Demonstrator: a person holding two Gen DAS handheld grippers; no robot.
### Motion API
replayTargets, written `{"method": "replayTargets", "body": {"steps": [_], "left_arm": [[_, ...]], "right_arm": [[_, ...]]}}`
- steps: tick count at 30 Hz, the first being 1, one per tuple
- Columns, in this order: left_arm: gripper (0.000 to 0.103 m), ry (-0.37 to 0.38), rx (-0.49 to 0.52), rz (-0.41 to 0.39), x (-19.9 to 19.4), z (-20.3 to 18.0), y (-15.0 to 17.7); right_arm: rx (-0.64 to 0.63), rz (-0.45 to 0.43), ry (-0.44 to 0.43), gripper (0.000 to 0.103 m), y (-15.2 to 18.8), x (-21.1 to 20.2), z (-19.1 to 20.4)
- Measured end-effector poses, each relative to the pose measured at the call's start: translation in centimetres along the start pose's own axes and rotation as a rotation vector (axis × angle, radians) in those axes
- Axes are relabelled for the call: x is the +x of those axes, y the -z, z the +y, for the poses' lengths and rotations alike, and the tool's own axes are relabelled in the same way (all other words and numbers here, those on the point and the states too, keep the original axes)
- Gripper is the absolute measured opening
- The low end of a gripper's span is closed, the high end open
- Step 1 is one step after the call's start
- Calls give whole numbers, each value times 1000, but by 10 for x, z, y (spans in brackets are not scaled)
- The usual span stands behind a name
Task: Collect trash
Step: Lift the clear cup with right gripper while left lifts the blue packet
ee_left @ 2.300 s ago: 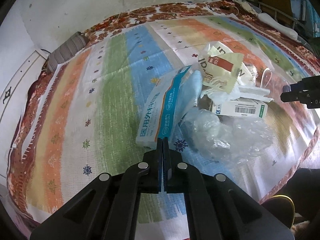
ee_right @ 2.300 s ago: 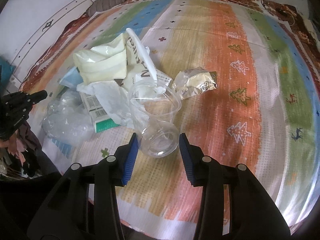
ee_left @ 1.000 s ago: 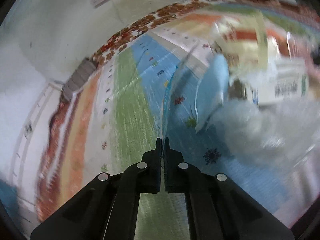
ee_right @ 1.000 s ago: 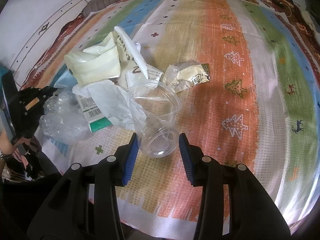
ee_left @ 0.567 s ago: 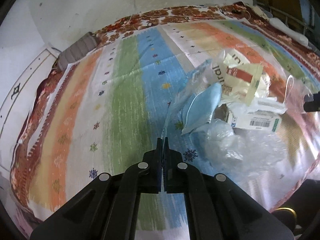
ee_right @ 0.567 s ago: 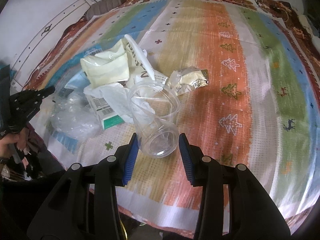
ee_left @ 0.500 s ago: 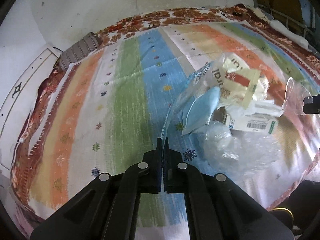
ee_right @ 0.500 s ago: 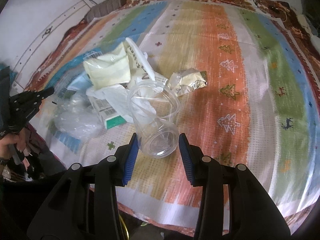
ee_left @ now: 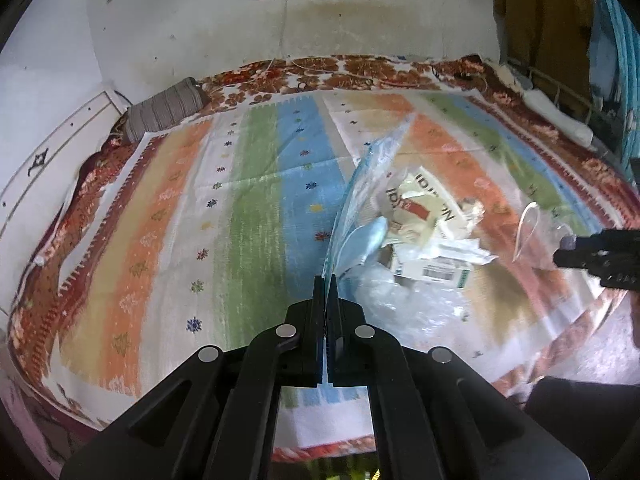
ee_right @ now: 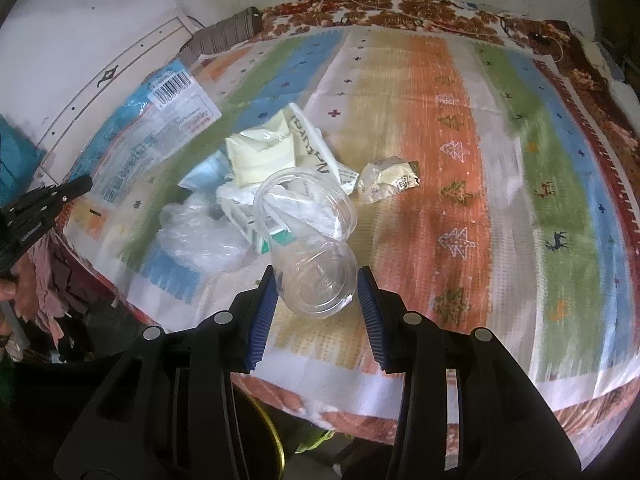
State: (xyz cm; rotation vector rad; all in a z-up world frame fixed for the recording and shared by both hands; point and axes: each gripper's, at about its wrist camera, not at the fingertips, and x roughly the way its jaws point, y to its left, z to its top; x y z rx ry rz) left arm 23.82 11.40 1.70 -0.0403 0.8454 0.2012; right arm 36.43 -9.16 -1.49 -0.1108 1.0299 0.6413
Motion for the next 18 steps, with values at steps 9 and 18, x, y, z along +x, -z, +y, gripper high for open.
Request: {"method": "replayTargets", "body": {"steps": [9,18], "left_arm": [[0,110,-41,-13,-35,-15,9],[0,211,-127,41,-61,-22,31]], "right_arm": [[-9,-43,5,36,12,-28,27],[-6,-57,-34,34,27,-45,52]]}}
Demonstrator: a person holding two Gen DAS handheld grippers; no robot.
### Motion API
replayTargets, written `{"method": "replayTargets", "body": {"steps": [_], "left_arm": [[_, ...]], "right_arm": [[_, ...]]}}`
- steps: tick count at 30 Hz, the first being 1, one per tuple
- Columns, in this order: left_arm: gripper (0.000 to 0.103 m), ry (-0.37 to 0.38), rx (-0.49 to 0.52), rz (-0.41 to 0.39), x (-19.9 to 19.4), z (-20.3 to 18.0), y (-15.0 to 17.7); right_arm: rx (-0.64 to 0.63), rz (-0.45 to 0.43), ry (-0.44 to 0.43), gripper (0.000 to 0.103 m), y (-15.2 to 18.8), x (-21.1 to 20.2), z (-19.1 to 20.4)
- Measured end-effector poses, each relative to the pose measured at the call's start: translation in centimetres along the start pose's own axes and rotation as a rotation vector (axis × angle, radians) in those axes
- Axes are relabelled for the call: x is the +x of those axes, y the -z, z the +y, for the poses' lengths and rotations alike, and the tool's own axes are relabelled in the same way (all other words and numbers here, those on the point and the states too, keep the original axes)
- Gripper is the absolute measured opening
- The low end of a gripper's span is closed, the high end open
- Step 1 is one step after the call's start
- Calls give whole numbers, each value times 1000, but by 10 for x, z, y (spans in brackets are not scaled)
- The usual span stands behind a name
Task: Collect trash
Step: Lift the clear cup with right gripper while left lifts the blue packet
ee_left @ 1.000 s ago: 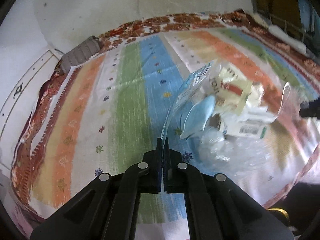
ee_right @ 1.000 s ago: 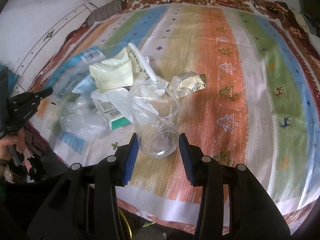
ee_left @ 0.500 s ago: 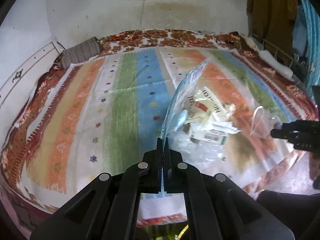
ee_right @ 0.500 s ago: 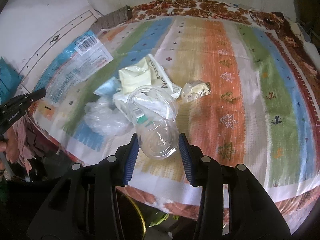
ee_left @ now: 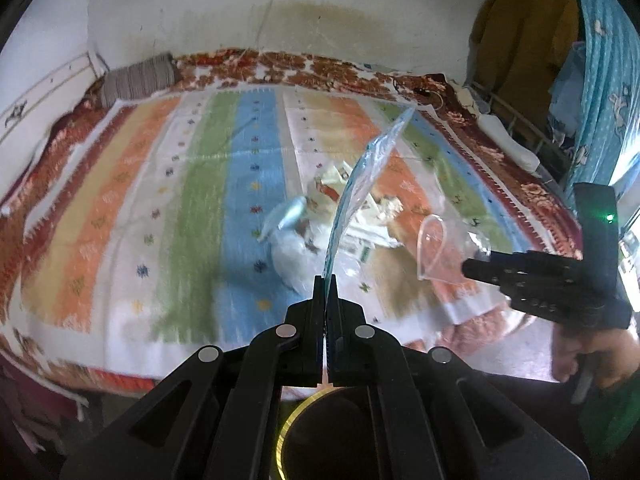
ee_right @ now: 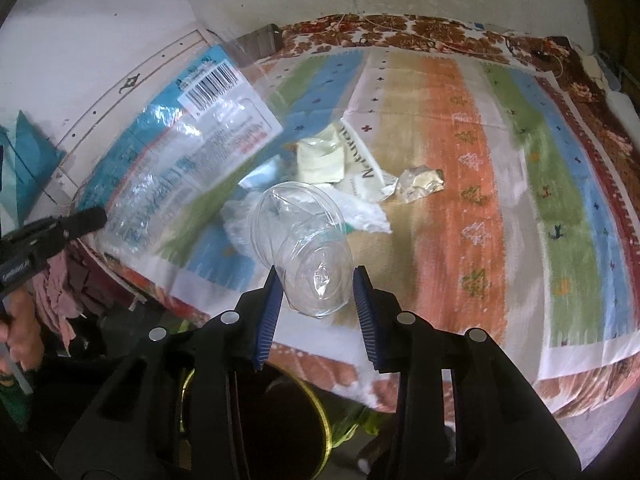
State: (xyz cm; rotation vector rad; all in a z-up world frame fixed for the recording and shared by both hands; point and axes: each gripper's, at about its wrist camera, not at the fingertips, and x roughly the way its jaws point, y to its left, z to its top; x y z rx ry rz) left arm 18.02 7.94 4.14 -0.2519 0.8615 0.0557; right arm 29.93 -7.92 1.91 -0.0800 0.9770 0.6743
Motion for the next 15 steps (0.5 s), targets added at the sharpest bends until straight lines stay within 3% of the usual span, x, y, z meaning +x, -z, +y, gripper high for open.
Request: {"method": "replayTargets", "body": {"steps": [5,15], "left_arm": [[0,27,-55,46,-5,5,15],[0,71,-82,50,-30,-2,49]], "right_arm": [[-17,13,-15,33,10,0,15],[-10,20,-45,33,36,-11,40]]}}
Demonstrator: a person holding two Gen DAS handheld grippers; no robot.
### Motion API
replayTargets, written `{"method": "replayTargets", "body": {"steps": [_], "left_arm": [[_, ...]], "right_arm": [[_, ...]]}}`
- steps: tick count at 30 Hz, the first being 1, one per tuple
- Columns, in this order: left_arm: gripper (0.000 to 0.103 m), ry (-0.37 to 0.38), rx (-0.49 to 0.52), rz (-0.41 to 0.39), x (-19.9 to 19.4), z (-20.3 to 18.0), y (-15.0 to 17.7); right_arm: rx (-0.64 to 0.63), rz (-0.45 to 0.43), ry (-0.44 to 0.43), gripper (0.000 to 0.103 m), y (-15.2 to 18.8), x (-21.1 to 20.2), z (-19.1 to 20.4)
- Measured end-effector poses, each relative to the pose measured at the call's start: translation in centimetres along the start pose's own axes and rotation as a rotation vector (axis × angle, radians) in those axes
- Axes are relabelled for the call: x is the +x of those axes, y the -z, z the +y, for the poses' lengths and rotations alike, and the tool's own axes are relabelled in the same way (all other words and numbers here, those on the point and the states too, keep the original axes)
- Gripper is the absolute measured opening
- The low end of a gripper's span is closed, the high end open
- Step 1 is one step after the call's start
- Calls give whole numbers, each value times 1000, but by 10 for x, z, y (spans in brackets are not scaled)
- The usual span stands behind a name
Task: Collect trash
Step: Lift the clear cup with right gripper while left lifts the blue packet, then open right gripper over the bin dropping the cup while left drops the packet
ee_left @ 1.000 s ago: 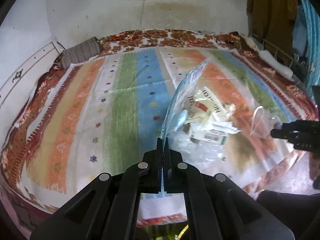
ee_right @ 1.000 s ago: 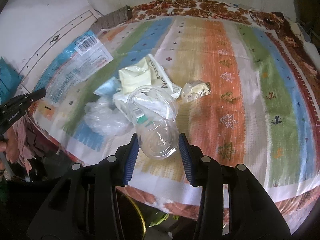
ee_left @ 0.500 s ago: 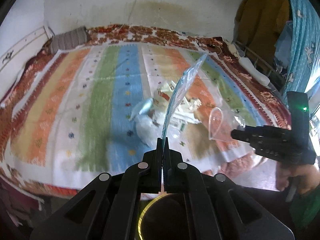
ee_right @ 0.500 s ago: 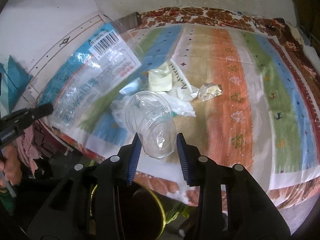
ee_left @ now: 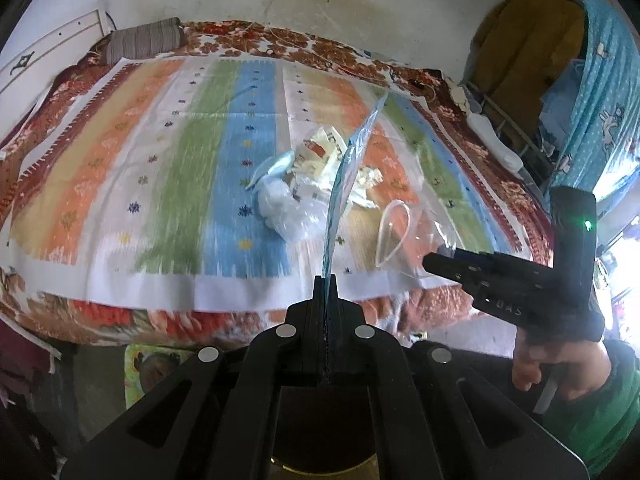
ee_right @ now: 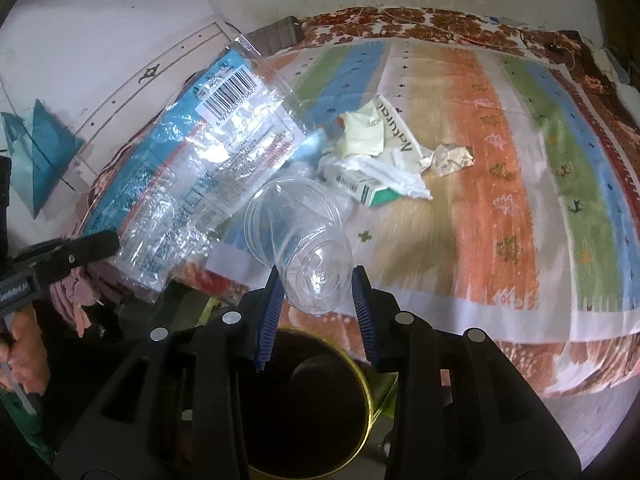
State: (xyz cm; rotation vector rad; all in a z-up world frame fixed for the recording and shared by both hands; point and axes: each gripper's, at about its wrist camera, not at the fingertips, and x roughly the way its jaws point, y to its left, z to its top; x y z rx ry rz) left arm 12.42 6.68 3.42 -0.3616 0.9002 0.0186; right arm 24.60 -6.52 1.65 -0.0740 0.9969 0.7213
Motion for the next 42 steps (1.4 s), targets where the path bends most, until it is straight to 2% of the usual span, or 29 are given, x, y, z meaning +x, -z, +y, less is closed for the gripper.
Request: {"method": "replayTargets", "body": {"steps": [14,20,28,32,42], "left_arm": [[0,7,-74,58,-6,-1,66],[0,-37,-74,99,1,-5,99],[0,-83,-95,210,24,-8,133],[0,-83,-129,266,36,-2,143],[0,-140,-201,430,76,8,166]], "right_arm": [[16,19,14,33,49,-12,17],[34,43,28,33,73,-10,20],[68,118,52,33,109,6,21],[78,179,75,33,128,21,22],[100,286,136,33,151,50,21]]}}
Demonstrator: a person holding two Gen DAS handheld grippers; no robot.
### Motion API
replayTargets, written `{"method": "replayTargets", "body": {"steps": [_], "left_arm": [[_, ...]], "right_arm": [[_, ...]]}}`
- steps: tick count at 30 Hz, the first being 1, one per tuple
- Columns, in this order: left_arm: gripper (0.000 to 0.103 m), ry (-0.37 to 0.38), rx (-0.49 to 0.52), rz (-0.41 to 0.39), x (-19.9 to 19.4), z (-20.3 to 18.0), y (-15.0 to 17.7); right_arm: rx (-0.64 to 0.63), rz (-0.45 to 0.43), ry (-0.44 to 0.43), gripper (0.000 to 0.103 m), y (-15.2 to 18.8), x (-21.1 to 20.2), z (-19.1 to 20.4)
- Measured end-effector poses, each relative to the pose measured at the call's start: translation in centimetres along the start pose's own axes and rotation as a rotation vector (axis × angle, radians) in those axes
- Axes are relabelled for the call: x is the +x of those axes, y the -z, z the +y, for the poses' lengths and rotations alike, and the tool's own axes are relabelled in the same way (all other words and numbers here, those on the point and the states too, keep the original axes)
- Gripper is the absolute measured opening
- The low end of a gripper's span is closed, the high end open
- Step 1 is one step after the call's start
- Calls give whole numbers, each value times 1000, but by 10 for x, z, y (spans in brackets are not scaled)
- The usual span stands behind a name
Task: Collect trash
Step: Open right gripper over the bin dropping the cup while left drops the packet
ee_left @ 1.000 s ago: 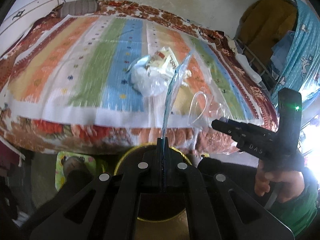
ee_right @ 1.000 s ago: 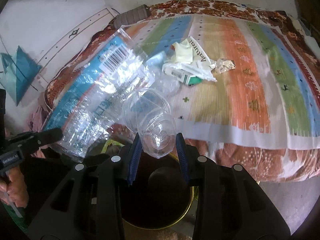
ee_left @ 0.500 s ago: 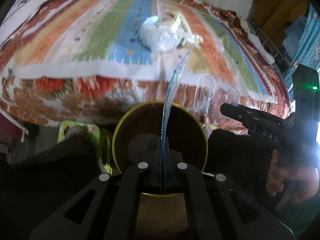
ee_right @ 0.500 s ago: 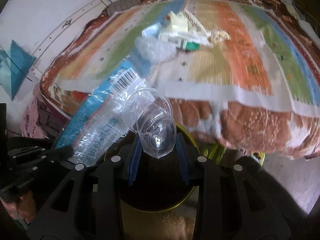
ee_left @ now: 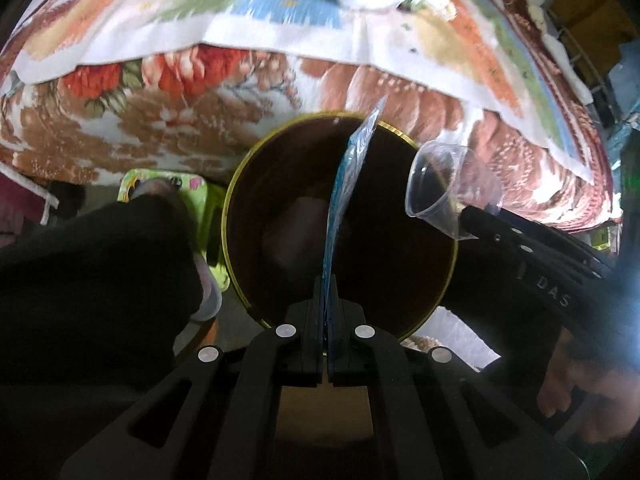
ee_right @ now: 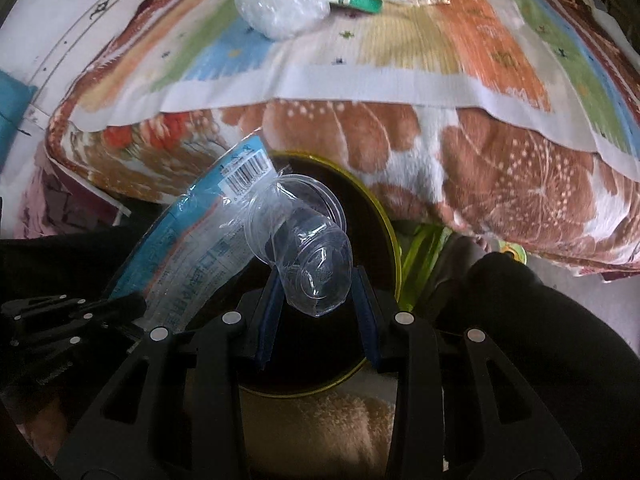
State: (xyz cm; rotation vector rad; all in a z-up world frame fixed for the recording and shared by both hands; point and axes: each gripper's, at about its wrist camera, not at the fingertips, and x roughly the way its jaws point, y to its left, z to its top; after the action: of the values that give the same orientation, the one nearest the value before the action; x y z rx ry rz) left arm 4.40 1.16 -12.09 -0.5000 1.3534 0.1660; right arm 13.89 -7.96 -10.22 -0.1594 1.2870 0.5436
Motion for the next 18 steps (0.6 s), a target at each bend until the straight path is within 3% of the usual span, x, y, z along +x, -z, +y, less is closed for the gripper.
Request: {"method": "replayTargets", "body": {"steps": [5,9,12,15,18], "left_arm": [[0,77,-105,107,23,12,-1],[3,41,-98,104,27,10,1],[40,29,-122,93,27,14,-1],[44,27,-127,52,19,16,-4],[59,-5,-104,-20,7,14,-9]], "right_arm": [[26,39,-4,33,2,13,-2],[62,61,-7,34,1,20,-9],[81,76,-21,45,2,23,-11],[81,66,-25,51,1,21,-11],[74,49,-25,54,-2,17,-10]]}}
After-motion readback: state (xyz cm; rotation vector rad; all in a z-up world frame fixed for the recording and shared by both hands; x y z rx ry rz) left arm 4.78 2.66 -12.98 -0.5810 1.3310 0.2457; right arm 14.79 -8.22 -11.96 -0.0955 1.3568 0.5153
